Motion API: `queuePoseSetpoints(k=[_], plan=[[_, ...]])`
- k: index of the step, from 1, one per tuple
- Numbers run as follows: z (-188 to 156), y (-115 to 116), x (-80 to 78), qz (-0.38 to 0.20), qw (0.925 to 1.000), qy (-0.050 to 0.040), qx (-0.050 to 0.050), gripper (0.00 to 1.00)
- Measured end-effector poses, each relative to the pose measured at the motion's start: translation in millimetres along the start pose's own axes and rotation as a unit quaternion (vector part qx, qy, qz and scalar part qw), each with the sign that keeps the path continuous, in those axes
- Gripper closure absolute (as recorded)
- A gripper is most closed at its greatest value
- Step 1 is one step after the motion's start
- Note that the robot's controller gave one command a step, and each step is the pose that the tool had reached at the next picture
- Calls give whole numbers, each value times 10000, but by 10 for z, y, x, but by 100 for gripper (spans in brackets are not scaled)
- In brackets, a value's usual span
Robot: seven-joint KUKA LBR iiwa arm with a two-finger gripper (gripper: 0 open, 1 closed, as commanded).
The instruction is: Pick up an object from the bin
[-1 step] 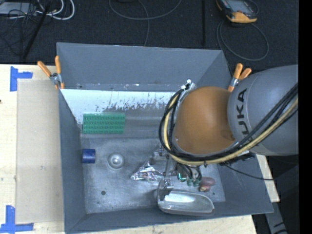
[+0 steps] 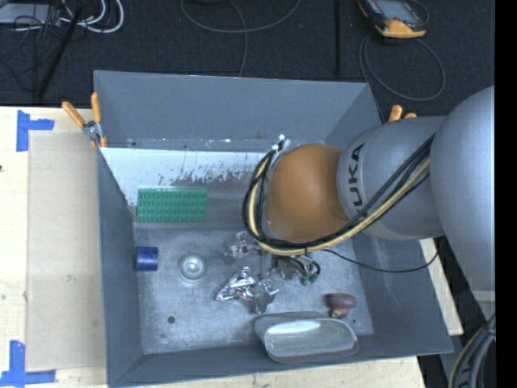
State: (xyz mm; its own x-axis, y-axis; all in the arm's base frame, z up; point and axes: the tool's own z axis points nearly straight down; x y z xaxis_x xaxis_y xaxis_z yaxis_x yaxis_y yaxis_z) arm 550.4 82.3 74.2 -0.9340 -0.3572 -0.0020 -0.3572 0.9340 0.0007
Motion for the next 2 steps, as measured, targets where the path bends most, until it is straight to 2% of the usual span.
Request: queuePoseSetpoints(k=[1,2], plan=[[-14,-3,10,23,10000,22,-3,100],[-1399,197,-171,-1101,9939,-27,10,100]])
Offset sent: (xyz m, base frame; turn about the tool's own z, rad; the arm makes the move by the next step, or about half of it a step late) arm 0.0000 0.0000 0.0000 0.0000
